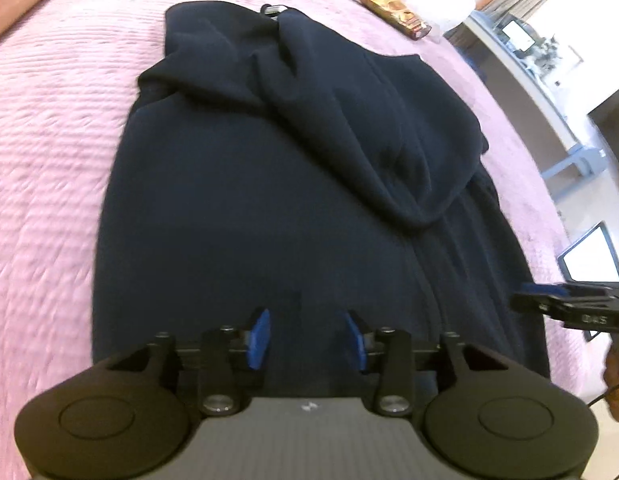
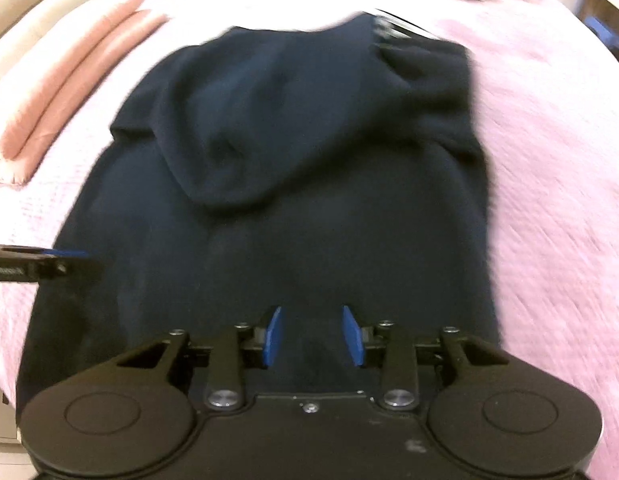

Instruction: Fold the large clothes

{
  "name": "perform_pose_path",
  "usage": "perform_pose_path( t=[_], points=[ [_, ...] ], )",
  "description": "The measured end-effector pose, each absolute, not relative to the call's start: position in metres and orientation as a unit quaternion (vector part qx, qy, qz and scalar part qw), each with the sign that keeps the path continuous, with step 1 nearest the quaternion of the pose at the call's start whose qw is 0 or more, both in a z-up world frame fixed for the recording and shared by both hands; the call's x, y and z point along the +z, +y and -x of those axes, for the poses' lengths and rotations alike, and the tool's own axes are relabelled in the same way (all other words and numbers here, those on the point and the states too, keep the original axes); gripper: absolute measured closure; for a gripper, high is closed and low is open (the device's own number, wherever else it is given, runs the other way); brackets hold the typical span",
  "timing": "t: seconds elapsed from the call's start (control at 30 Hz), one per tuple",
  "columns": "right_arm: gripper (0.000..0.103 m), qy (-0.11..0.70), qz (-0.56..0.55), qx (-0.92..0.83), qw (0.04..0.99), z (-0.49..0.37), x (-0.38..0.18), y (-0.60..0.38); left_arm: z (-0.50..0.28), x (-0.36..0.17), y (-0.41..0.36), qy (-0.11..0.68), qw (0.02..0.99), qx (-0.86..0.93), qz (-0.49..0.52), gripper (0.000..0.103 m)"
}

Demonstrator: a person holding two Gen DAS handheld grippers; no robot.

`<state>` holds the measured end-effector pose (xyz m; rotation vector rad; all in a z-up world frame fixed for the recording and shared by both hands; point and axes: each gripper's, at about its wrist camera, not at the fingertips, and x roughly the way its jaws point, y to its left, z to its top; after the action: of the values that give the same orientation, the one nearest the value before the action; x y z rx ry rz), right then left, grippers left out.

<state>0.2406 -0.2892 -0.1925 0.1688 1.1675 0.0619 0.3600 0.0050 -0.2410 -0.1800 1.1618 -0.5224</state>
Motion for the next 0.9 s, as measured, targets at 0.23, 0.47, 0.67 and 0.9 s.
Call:
perform_pose_path(
  t=[0.23,0.47,0.67,0.9],
  points=[
    [0.035,0.585,-0.123,-0.028,0.801,-0.152,-0.189,-0.328,-0.296,-0.232,0.03,0.568,0.802,-0.176,0.057,0.053],
    [0.031,0.628,-0.188,-0.056,0.753,-0.1,-0.203,-0.346,-0.256,-0.226,0.081,0.6,0.786,-0.122,0.085,0.051],
    [0.03,0.64,-0.218,-0.073,0.733,-0.084,-0.218,-0.353,-0.234,-0.226,0.124,0.609,0.779,-0.07,0.136,0.047],
    [0.027,0.646,-0.242,-0.054,0.722,-0.078,-0.219,-0.363,-0.22,-0.252,0.17,0.614,0.735,-0.079,0.278,0.032]
  ],
)
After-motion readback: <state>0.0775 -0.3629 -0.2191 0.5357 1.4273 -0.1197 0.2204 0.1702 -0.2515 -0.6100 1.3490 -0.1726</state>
